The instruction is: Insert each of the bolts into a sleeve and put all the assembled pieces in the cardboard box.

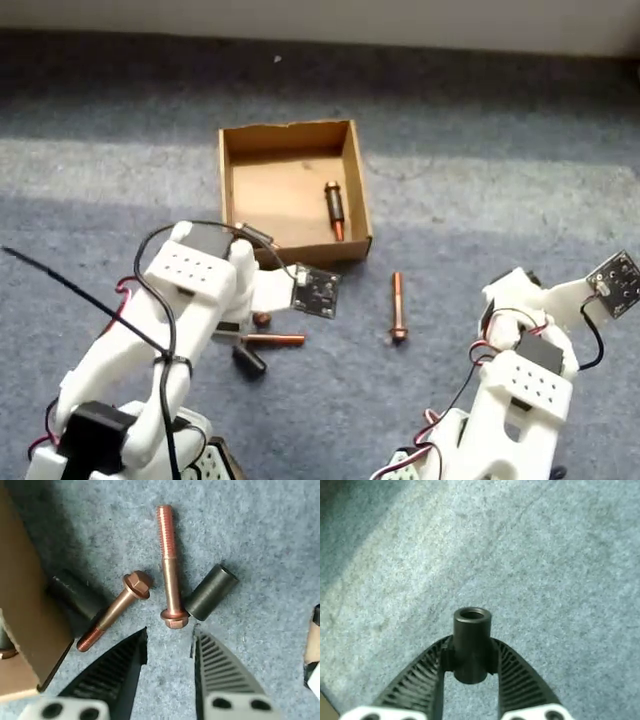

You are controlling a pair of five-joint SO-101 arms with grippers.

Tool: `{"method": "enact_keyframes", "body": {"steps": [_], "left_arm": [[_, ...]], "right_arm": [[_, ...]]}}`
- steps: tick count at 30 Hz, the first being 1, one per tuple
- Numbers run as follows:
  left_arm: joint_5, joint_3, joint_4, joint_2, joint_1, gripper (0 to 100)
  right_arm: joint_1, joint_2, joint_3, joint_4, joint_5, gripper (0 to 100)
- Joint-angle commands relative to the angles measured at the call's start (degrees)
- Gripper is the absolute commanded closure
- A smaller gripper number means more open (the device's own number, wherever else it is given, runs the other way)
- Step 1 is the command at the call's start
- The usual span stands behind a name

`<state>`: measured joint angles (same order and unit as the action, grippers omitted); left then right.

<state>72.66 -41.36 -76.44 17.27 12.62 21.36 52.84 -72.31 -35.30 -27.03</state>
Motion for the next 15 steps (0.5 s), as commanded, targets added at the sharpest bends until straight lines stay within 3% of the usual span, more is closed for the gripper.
{"method": "enact_keyframes", "body": {"steps": [1, 15], "left_arm": [[2.3, 2.9, 3.1, -3.6, 0.8, 85], [2.0, 12.5, 7.6, -20.9, 2.0, 85]], "right_arm": [[-0.7, 2.1, 0.5, 1.3, -0.4, 99.3], [-0.7, 2.1, 0.6, 1.3, 0.0, 99.3]]}}
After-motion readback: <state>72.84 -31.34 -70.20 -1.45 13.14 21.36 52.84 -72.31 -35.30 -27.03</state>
